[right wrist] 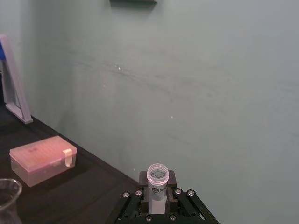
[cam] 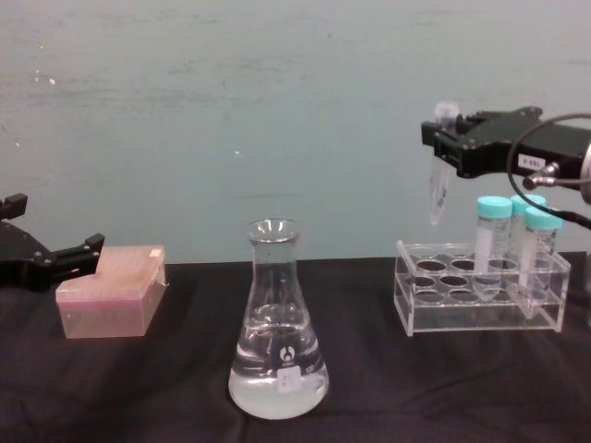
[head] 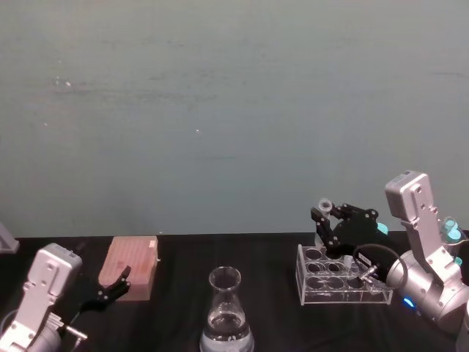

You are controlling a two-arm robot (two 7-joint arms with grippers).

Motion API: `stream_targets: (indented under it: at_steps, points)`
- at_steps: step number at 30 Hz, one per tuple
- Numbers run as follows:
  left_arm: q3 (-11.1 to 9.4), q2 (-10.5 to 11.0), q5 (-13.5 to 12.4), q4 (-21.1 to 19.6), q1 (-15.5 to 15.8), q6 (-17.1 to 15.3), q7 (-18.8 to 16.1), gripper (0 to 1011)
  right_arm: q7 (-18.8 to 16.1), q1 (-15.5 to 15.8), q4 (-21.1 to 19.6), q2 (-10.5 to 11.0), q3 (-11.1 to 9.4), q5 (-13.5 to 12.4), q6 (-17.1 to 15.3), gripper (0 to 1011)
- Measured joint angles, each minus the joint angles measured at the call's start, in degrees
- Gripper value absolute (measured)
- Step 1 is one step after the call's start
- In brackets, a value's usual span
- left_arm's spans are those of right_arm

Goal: Pour the liquid from the test tube into the beaker using one hand.

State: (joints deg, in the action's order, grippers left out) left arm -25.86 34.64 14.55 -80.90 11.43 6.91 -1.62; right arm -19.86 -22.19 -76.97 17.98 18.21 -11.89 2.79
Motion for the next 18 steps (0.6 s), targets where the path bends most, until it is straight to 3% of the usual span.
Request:
stream_targets:
  at_steps: [18]
  points:
    - [0.0, 0.0, 0.0, 0.0, 0.0, 0.0, 0.0, 1000, -1.67, -3.35, 6.6, -1.42, 0.6, 2.07, -0.24, 224]
